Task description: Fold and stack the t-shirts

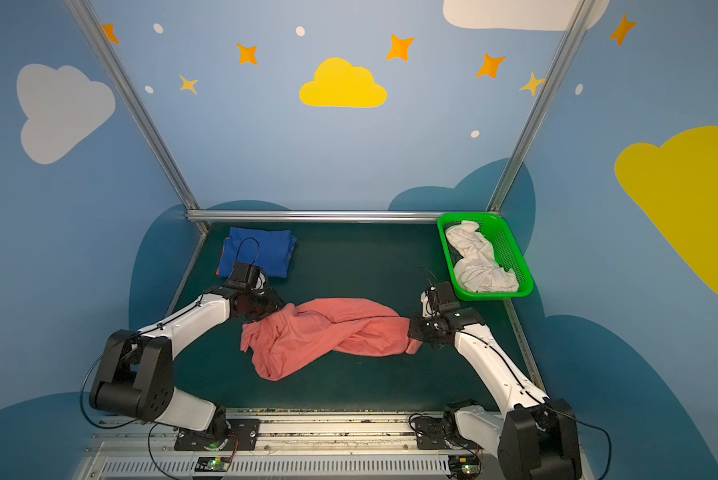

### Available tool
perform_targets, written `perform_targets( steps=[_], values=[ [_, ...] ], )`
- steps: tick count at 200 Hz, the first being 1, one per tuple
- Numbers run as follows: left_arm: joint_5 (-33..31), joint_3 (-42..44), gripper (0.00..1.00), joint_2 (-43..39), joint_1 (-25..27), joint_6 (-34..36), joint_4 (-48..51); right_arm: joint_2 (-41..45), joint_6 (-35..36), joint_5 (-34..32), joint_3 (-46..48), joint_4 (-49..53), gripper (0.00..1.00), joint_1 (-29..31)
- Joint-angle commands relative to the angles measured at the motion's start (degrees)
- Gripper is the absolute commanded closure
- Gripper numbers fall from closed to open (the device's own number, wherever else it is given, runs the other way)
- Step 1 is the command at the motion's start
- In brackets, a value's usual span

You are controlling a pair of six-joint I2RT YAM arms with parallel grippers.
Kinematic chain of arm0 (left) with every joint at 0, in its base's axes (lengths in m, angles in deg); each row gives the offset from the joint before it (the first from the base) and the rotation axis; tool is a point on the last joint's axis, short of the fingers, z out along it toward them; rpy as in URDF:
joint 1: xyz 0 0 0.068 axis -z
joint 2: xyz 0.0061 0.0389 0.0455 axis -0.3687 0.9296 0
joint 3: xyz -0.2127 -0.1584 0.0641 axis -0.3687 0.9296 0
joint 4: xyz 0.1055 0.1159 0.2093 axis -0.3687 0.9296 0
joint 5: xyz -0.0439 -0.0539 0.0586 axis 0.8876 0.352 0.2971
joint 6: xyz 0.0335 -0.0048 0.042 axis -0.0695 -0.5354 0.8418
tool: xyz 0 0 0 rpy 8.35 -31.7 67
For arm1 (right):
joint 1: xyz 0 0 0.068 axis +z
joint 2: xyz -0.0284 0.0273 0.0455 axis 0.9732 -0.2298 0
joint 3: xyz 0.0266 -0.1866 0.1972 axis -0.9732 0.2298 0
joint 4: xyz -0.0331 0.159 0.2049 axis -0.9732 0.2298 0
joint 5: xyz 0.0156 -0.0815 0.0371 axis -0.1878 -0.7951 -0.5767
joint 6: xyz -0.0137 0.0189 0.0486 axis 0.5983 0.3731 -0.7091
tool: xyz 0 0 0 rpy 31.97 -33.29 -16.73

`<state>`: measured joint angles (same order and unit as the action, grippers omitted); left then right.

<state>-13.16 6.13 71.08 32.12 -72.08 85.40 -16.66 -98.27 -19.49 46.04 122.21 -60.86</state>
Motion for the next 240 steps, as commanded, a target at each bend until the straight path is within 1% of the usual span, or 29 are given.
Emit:
perform_targets(
  steps=[1,39,62,77,103,118,150,169,191,212,215,240],
  values=[
    [1.28,1.25,0.54,-2.42,-0.31,-1.48,-2.03,0.52,-0.43,0.40,-0.63,0.25,1.00,0.07],
    [3.74,2.50,0.67,-3.24,-0.44,-2.91,-4.58,0.59,-0.51,0.35,-0.44,0.19,1.00,0.16],
    [3.84,2.42,0.69,-3.14,-0.48,-3.09,-4.66,0.81,-0.51,0.35,-0.42,0.25,1.00,0.14],
    [3.81,2.43,0.73,-3.39,-0.46,-3.11,-4.59,0.86,-0.52,0.29,-0.39,0.33,1.00,0.10],
    [3.67,2.29,0.76,-3.95,-0.46,-3.10,-4.36,0.77,-0.61,0.35,-0.23,0.19,1.00,0.14],
    [3.38,2.00,0.80,-4.39,-0.47,-2.94,-3.98,0.78,-0.63,0.35,-0.22,0.25,1.00,0.12],
    [2.44,1.52,0.95,-5.75,-0.46,-2.65,-2.86,0.67,-0.54,0.29,-0.34,0.25,1.00,0.18],
    [1.80,0.92,0.95,-6.80,-0.46,-2.08,-1.87,0.72,0.15,-0.40,-0.97,1.17,1.00,0.05],
    [0.46,-1.12,0.95,-9.58,-0.46,-1.16,0.58,0.89,1.85,-2.98,-2.95,4.08,1.00,-0.11],
    [-2.43,-4.34,0.95,-13.51,-0.55,-0.86,3.09,0.99,2.14,-7.21,-5.01,7.16,1.00,-0.28],
    [-4.27,-4.83,0.95,-14.20,-0.55,-0.69,3.33,0.91,2.31,-7.69,-5.19,7.36,1.00,-0.30],
    [-7.89,-9.01,0.95,-18.28,-0.55,1.22,5.44,-1.08,3.84,-8.55,-5.81,7.30,1.00,-1.02]
  ],
)
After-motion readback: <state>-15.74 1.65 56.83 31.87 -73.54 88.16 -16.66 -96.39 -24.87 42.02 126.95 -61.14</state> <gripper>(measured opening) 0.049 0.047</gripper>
